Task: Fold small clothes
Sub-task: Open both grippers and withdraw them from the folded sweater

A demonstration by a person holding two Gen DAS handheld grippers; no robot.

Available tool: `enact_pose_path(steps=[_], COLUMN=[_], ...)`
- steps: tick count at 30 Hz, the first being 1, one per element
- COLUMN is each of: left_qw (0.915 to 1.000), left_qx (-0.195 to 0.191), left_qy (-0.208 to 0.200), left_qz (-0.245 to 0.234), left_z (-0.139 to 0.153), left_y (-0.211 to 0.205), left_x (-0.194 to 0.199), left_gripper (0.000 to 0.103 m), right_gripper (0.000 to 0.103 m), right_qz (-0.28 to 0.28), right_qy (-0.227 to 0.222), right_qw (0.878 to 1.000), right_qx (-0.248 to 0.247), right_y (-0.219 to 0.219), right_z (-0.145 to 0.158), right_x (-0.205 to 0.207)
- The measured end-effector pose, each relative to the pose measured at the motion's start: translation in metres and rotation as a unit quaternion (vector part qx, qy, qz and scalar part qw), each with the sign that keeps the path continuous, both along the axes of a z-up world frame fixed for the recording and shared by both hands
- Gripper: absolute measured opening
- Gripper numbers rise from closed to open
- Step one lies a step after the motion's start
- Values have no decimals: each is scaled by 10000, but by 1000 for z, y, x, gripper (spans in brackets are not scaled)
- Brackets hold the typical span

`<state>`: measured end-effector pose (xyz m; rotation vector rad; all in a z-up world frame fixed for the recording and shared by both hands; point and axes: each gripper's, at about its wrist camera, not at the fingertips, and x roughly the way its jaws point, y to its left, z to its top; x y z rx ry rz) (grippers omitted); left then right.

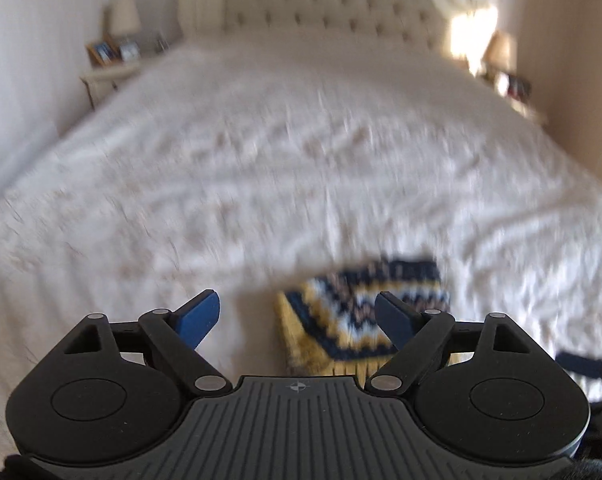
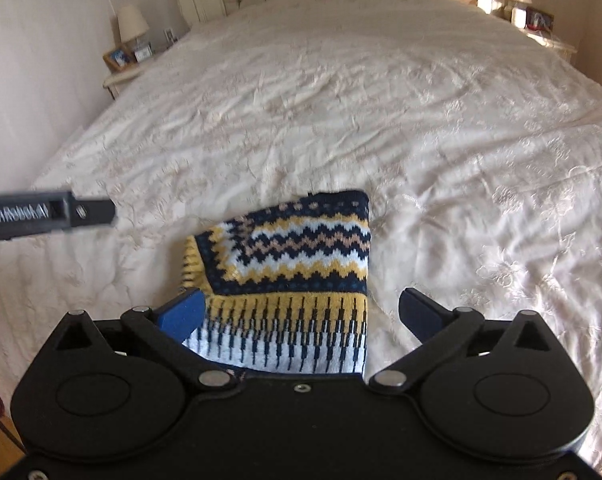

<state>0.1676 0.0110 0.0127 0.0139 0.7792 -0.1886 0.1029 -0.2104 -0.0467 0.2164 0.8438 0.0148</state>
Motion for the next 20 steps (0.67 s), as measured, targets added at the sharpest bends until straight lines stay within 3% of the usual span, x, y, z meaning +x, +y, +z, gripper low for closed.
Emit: enact_pose_path(steps=[5,7,10,14,20], left_qw=[9975,9972,9980,9999,9994], left_qx=[-114,-176,-214,-17,220], left_qy=[-679,-712,-550,-107,246], left_qz=[130,163,221,45,85], left_z=[41,48,45,29,7], left_y=[2,2,0,-7,-13], left_x=[-22,-27,-33,-44,-67], left_gripper=[85,85,85,85,85], right_gripper=[102,102,102,102,102], right_qz=[-142,-217,-255,-226,-194], right_qy=[-335,-408,-423,-408,-316], right_qw=[9993,9989,9988,9988,9991], right_qx=[-20,-76,-53,-131,-220], right_y=[-6,-7,-11,-12,-14], right_z=[25,33,42,46,40], right_x=[-14,-19,-25,-37,-53])
